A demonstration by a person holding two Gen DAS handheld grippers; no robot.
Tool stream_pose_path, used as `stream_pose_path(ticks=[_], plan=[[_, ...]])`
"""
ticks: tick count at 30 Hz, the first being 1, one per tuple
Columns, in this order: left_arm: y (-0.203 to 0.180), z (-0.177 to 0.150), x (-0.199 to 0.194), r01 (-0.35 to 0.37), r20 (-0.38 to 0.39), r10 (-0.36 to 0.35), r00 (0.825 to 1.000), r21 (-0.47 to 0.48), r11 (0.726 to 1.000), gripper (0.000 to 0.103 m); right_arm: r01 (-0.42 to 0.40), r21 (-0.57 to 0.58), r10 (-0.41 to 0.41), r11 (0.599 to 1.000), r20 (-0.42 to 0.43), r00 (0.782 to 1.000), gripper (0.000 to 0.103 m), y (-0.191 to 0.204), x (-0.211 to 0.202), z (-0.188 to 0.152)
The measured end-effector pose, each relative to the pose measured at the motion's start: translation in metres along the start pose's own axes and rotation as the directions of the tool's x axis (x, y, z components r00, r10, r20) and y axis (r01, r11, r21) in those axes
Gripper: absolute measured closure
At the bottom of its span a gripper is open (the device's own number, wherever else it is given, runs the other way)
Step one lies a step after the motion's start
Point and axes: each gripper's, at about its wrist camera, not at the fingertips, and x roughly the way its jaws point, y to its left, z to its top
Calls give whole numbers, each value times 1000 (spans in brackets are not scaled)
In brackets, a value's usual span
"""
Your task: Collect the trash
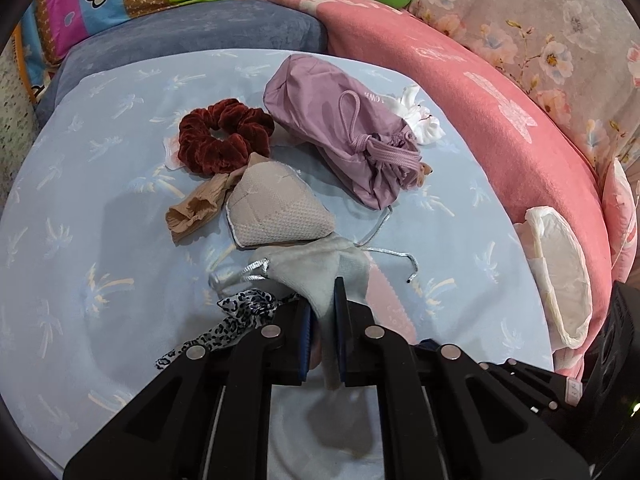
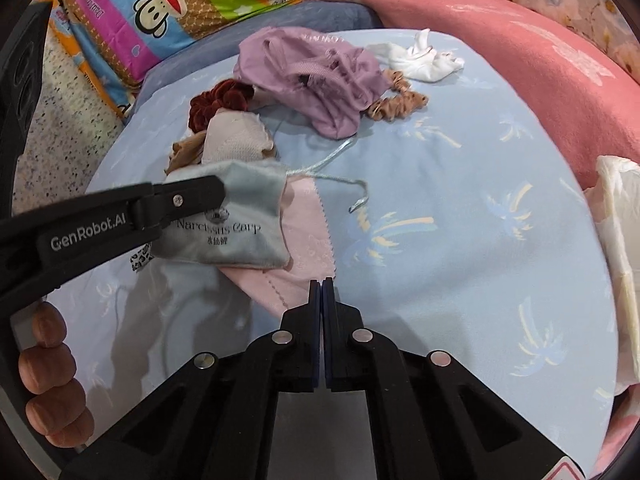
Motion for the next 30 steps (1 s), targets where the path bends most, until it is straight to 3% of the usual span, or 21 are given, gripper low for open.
stream_pose_path(ticks=[8, 18, 27, 30], plan=[[-20, 0, -18, 13, 41, -15, 999, 33, 999, 93, 28, 68, -37, 997, 143, 989, 102, -31, -62, 19], [-67, 4, -38, 43, 91, -54, 994, 121, 992, 93, 47, 164, -97, 985, 306, 947, 102, -79, -143, 29], [-114, 6, -50, 93, 110, -117, 987, 202, 975, 94, 55, 250, -152, 967, 386, 910, 102, -121, -193, 20], [-121, 5, -52, 111, 110, -136, 985, 207, 972, 94, 51, 274, -160, 960, 391, 906, 102, -132, -200, 15]])
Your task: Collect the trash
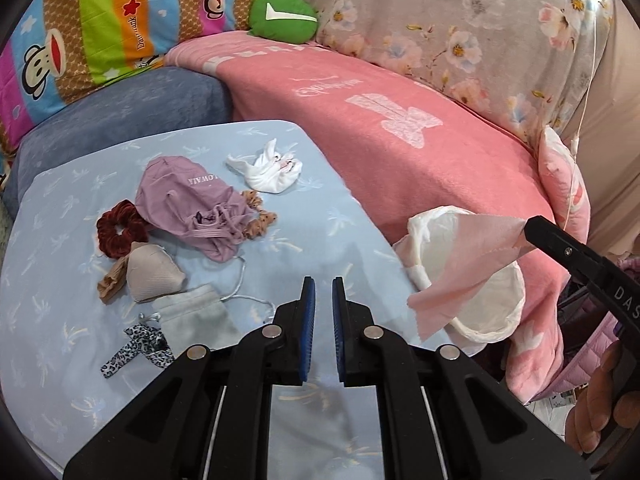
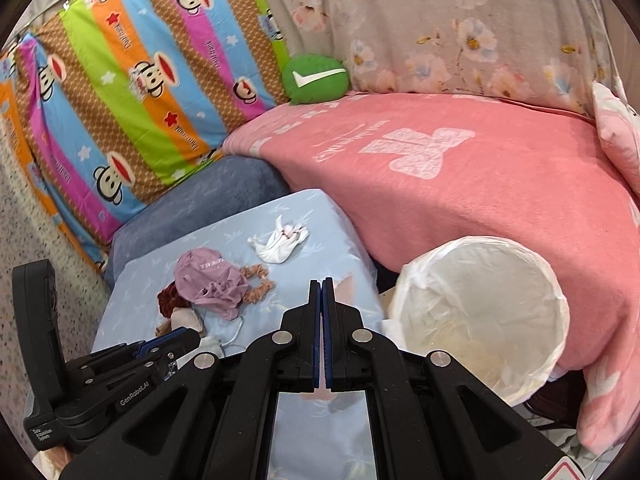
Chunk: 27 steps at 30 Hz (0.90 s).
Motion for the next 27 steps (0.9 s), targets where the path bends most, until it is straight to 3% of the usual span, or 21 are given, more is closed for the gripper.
stream_pose_path(ticks=[3, 4, 5, 7, 14, 22, 24, 26, 27], plan=[[6, -4, 1, -10, -12, 9, 1000, -16, 1000, 92, -1, 10, 1, 1000, 2, 1000, 102, -7, -4, -3], [11, -7, 3, -23, -21, 23, 1000, -26, 999, 82, -5, 11, 5, 1000, 2, 1000, 102, -7, -5, -5], [15, -10, 2, -38, -26, 37, 999, -40, 998, 63, -9, 12, 9, 1000, 1, 1000, 102, -8, -5, -6], [28, -17, 3, -73, -25, 71, 997, -85, 994, 43, -20, 13, 20, 1000, -2, 1000, 102, -6, -5, -10], [60, -42, 21, -159, -105, 146, 984, -130, 979, 42, -60, 4, 60, 998, -22, 998, 102, 6, 5, -16], [78, -58, 53, -199, -193, 166, 967, -166, 966, 44, -78, -14, 77, 997, -64, 995, 102, 17, 23, -21], [78, -60, 61, -200, -210, 164, 964, -163, 966, 50, -77, -14, 76, 997, -70, 995, 102, 18, 25, -22], [77, -62, 68, -199, -228, 160, 960, -156, 968, 70, -73, -15, 72, 997, -76, 995, 102, 17, 28, -21], [76, -62, 68, -208, -225, 172, 959, -147, 967, 74, -71, -15, 70, 997, -78, 994, 102, 17, 29, -21]])
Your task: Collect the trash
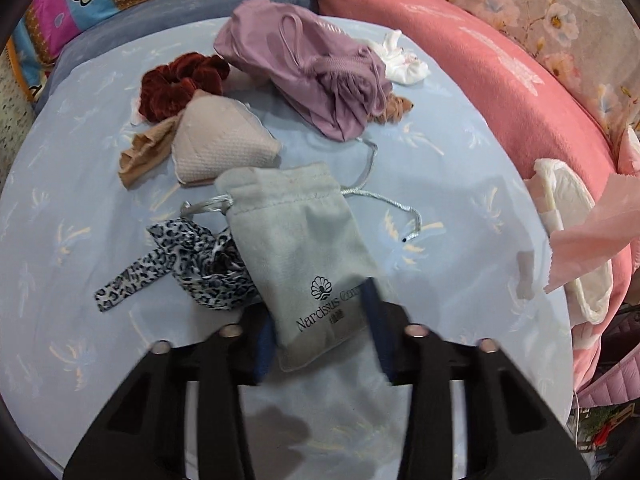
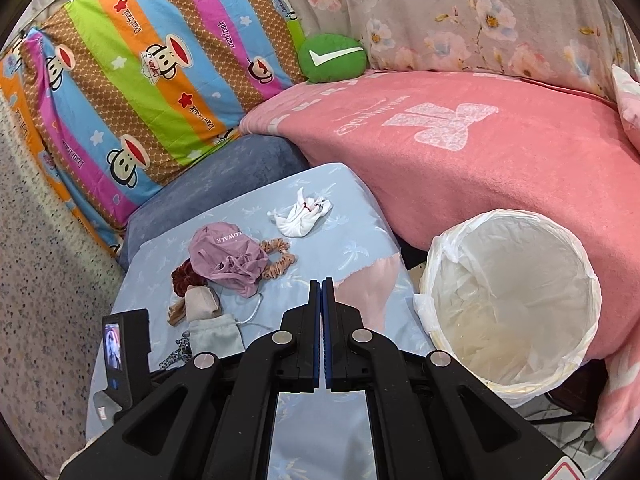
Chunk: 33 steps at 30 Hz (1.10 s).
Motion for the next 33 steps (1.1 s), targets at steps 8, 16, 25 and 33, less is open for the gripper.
stream_pose_path(ticks=[8, 16, 25, 33], plan=[[-10, 4, -18, 65, 22, -66, 998, 42, 997, 99, 7, 4, -7, 1000, 4, 1000, 102, -3, 1, 4], [-51, 18, -56, 151, 90, -162, 983, 126, 981, 99, 17, 23, -18, 1000, 45, 999, 102, -14, -13, 13], [-109, 38, -80, 269, 109, -296, 949, 214, 939, 99, 57, 74, -65, 996, 109, 992, 102, -48, -40, 26], [-130, 25, -66, 325, 36, -343, 938, 243, 914, 97, 70, 115, -84, 991, 121, 989, 102, -69, -51, 19]])
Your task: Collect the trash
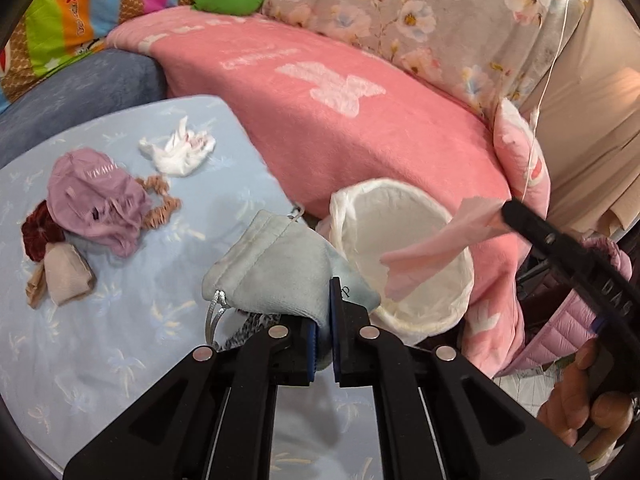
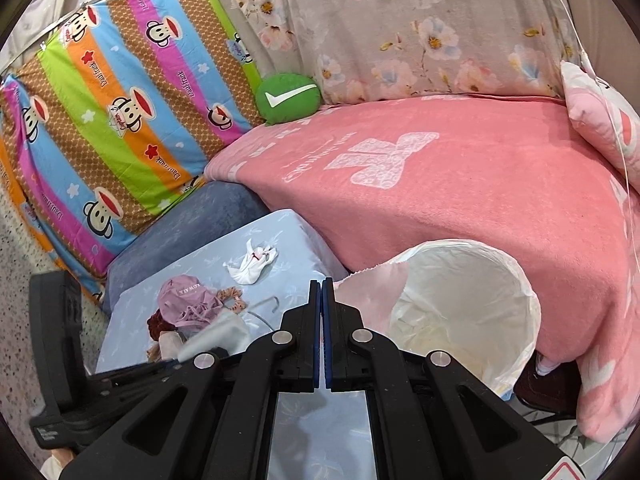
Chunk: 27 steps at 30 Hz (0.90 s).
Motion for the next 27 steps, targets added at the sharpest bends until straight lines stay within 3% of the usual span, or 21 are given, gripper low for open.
stream_pose_path(ticks=[4, 8, 24, 27], plan=[[6, -17, 16, -14, -70, 13, 997, -10, 1000, 96, 1, 6, -1, 1000, -9, 1000, 102, -4, 1, -5], [15, -26, 25, -57, -103, 54, 993, -25, 998, 86, -1, 14, 1, 1000, -11, 1000, 102, -6, 1, -7], [20, -30, 36, -102, -114, 98, 989, -26, 994, 87, 2, 18, -1, 1000, -13, 1000, 102, -8, 1, -8], [15, -24, 32, -98, -94, 97, 991, -11, 995, 94, 4, 22, -3, 1000, -9, 1000, 102, -11, 0, -9]])
